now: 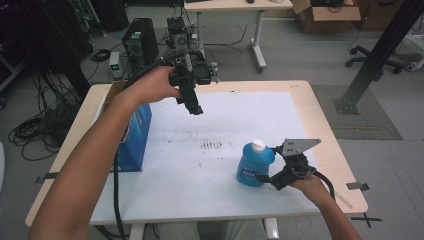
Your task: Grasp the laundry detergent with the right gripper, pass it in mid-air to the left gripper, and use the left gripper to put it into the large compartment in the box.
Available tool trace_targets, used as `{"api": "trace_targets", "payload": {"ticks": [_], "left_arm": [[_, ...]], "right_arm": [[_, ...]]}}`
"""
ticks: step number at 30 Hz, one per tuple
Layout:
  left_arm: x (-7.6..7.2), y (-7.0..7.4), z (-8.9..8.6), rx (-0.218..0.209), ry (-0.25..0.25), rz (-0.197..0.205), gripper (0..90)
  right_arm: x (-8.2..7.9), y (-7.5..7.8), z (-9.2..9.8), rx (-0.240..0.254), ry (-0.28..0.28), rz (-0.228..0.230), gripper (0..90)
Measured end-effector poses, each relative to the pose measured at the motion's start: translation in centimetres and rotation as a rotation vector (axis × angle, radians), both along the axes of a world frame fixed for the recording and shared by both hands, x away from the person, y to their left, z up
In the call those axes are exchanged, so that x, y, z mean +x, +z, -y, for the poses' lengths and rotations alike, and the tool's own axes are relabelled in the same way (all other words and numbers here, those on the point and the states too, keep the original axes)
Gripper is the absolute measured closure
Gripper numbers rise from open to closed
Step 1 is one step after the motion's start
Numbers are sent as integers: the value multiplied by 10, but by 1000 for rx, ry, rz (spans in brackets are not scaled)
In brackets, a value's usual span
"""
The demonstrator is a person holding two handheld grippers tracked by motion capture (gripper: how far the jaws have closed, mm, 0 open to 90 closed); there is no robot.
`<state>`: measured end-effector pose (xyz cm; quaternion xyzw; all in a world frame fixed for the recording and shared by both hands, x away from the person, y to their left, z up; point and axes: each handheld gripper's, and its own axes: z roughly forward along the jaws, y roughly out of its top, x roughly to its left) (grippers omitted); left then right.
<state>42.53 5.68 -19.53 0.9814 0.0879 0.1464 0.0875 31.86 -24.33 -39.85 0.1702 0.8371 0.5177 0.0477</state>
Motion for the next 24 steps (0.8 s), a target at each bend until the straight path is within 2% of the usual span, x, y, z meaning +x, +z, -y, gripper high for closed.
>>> {"api": "trace_targets", "payload": {"ticks": [24], "left_arm": [[0, -1, -1, -2, 1, 2, 51]], "right_arm": [[3, -3, -8, 22, -4, 4, 99]]}}
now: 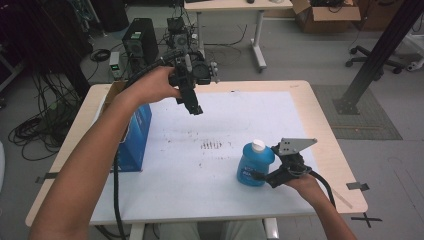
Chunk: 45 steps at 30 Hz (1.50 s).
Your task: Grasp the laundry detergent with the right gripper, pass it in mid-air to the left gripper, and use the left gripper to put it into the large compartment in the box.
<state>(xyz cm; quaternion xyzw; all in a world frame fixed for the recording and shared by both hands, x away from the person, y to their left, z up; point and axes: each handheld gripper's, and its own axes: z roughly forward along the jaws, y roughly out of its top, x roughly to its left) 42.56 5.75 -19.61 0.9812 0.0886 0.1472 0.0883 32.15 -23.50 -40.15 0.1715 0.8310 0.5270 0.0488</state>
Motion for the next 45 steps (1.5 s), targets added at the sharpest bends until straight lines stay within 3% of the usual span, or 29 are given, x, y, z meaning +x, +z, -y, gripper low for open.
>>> {"api": "trace_targets", "payload": {"ticks": [15, 30, 39, 45], "left_arm": [[-1, 1, -1, -2, 2, 3, 51], [-1, 1, -1, -2, 0, 5, 51], [-2, 1, 0, -3, -1, 4, 51], [-2, 1, 0, -2, -1, 5, 51]], "right_arm": [[0, 0, 1, 1, 11, 7, 236], [-1, 0, 2, 3, 12, 21, 295], [-3, 0, 1, 5, 32, 36, 397], [-3, 1, 1, 5, 33, 40, 412]]}}
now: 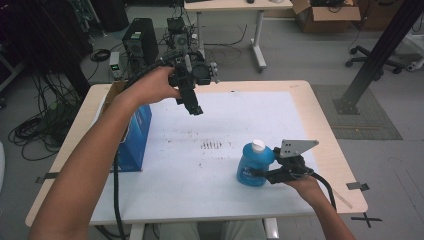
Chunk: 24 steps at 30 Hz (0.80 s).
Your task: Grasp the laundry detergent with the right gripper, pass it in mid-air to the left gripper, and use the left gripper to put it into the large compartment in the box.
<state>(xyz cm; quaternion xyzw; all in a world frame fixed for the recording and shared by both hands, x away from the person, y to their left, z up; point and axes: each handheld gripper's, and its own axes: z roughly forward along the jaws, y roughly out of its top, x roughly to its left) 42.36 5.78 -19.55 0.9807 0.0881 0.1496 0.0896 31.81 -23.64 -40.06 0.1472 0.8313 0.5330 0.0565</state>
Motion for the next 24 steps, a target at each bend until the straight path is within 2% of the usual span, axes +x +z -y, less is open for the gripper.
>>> {"api": "trace_targets", "payload": {"ticks": [13, 19, 24], "left_arm": [[-3, 1, 0, -7, -9, 5, 51], [-10, 4, 4, -12, -27, -2, 51], [-19, 10, 4, -18, -40, -5, 52]], "right_arm": [[-1, 5, 2, 9, -5, -16, 429], [-2, 24, 4, 23, -4, 2, 430], [-3, 44, -2, 6, 22, 13, 430]]}}
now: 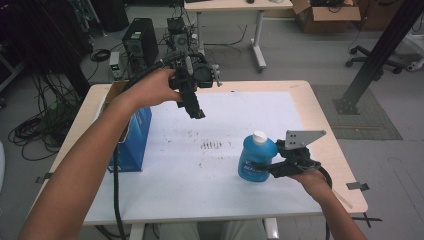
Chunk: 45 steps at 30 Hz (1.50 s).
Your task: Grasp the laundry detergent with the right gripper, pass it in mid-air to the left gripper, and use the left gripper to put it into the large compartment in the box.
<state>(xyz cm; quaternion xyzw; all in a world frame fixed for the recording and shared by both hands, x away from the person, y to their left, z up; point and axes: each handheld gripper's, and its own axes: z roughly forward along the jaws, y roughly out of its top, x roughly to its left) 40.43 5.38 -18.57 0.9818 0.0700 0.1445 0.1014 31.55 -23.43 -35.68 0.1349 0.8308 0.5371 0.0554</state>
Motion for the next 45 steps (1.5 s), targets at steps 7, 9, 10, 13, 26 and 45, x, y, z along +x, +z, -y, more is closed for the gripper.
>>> {"api": "trace_targets", "payload": {"ticks": [7, 9, 10, 13, 26, 45], "left_arm": [[-15, 10, -5, -39, -5, -18, 55], [-21, 14, -7, -43, -16, -24, 56], [-23, 16, -8, -47, -19, -28, 57], [-29, 20, -11, -70, -15, -41, 57], [-67, 40, -10, -96, -83, -94, 56], [-87, 42, 4, -85, -138, -125, 53]], "right_arm": [[3, 21, -9, -23, 23, 17, 430], [5, 26, -10, -19, 31, 19, 430], [5, 29, -11, -17, 36, 22, 430], [8, 38, -15, -14, 46, 25, 430], [21, 61, -43, -50, 142, 41, 430], [23, 63, -81, -90, 246, 34, 432]]}}
